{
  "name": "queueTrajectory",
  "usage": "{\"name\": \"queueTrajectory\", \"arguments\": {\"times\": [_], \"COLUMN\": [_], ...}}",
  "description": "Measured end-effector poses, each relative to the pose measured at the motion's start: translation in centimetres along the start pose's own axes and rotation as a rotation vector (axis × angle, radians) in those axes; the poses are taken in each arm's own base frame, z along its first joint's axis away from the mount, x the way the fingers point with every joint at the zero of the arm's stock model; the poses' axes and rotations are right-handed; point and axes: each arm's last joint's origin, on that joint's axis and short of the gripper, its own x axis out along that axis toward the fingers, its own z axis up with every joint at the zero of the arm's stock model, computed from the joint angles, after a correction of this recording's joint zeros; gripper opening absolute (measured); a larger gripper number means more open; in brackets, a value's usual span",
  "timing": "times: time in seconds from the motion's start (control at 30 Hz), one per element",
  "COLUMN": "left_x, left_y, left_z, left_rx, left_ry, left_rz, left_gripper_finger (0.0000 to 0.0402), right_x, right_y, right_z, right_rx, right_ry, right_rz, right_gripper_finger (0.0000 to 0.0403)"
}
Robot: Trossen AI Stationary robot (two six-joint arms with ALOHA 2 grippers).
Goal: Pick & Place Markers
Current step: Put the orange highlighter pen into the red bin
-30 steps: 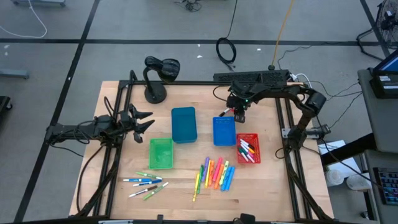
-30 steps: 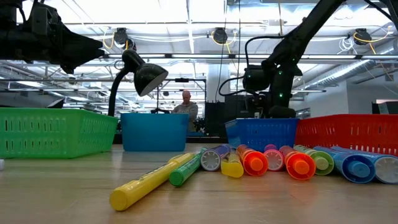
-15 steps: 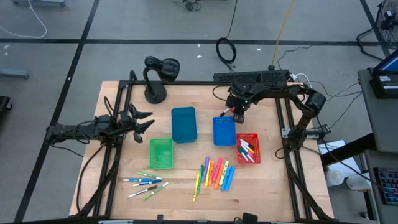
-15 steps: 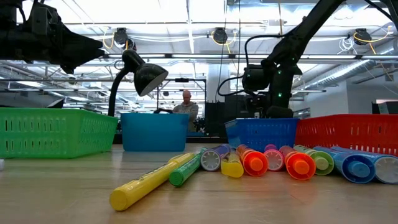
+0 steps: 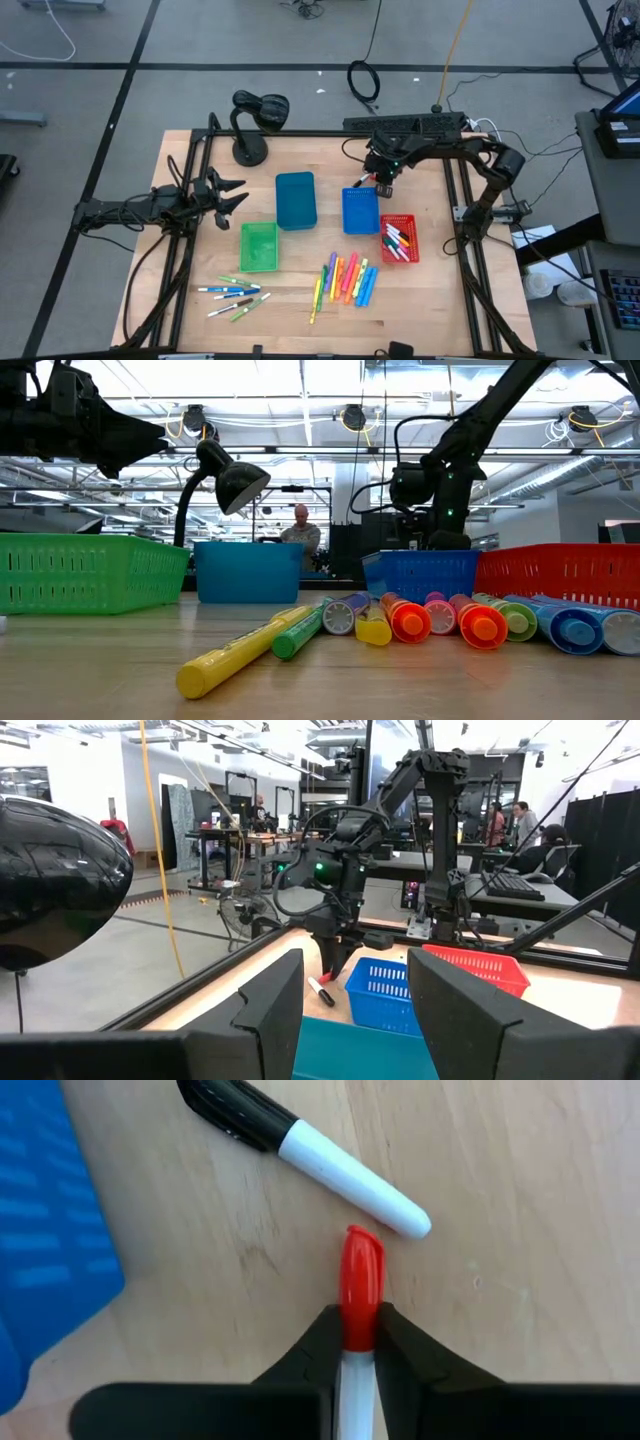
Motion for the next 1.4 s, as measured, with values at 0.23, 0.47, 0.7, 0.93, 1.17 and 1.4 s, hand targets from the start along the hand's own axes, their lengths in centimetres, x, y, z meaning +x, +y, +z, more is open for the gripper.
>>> {"name": "queueTrajectory", "arguments": {"times": [0.23,0.47,0.7,0.93,1.17,1.4], "left_x": [0.0,0.0,0.0,0.0,0.0,0.0], "left_y": [0.0,0.0,0.0,0.0,0.0,0.0], "left_z": [0.0,0.0,0.0,0.0,0.0,0.0], "left_rx": [0.000,0.000,0.000,0.000,0.000,0.000], "left_ry": [0.000,0.000,0.000,0.000,0.000,0.000], "left_rz": [0.000,0.000,0.000,0.000,0.000,0.000], "left_gripper_finger": [0.0184,0.0184,0.0184,0.0184,0.0184,0.0184], "right_x": [-2.9,-6.0,-8.6,-10.2,-10.8,-10.9], "right_y": [0.3,1.2,3.1,5.9,9.2,12.8], "right_z": [0.4,0.3,0.1,0.0,-0.3,-0.9], "right_rx": [0.000,0.035,0.059,0.066,0.106,0.211], "right_ry": [-0.095,-0.174,-0.221,-0.243,-0.204,-0.155], "right_rz": [-0.045,-0.056,-0.039,0.003,-0.013,-0.012], "right_gripper_finger": [0.0028,0.0028,0.0030,0.0027,0.0029,0.0028]}}
